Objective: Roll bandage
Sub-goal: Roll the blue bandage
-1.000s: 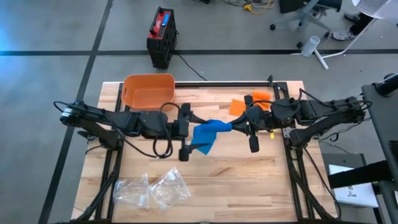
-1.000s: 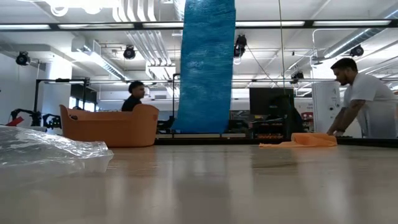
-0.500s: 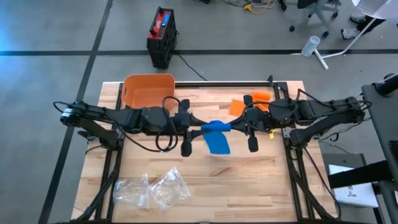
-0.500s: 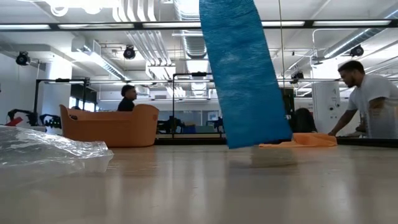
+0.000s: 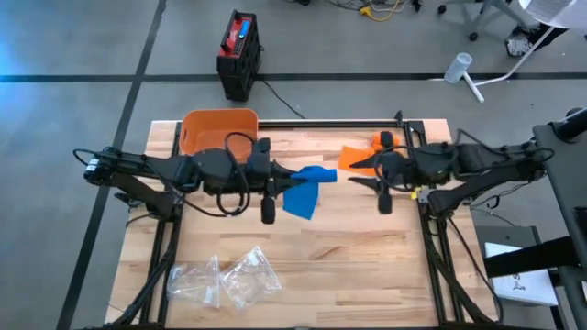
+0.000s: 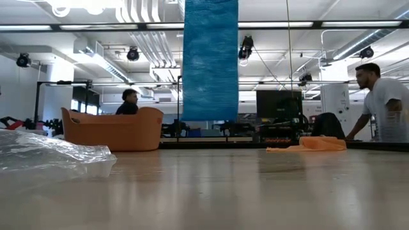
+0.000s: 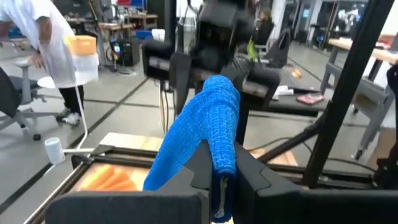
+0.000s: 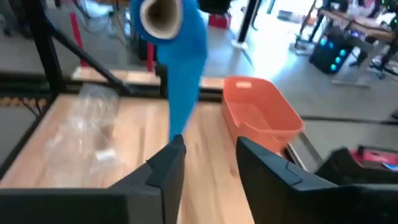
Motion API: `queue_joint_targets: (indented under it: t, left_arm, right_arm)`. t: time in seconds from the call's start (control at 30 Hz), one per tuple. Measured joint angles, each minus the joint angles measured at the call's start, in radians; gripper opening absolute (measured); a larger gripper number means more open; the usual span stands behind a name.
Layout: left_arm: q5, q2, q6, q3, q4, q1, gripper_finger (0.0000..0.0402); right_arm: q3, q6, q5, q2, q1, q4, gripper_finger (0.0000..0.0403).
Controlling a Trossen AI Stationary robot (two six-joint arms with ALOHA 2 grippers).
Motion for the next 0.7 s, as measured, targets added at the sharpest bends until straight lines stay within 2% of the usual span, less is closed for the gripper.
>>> queue_joint_targets:
  t: [0.1, 0.23, 0.37, 0.47, 0.7]
  left_arm:
    - [-0.016, 0.006, 0.008, 0.000, 0.009, 0.000, 0.0013]
    - [-0.027, 0.021, 0.010, 0.000, 0.047, 0.000, 0.0013]
    - [-0.052, 0.027, 0.011, 0.000, 0.047, 0.000, 0.0013]
    - [-0.053, 0.027, 0.011, 0.000, 0.058, 0.000, 0.0014]
    - [-0.053, 0.028, 0.029, -0.007, 0.071, 0.000, 0.0015]
  right_arm:
    - [-0.137, -0.027, -0.006, 0.003, 0.015, 0.244, 0.0150]
    - [-0.304, -0.105, -0.003, 0.043, 0.022, 0.690, 0.0152]
    - [-0.369, -0.172, 0.003, 0.098, 0.021, 0.996, 0.0143]
    - [-0.373, -0.203, 0.042, 0.134, 0.019, 1.068, 0.0130]
    - [-0.314, -0.237, 0.085, 0.201, 0.014, 1.079, 0.0093]
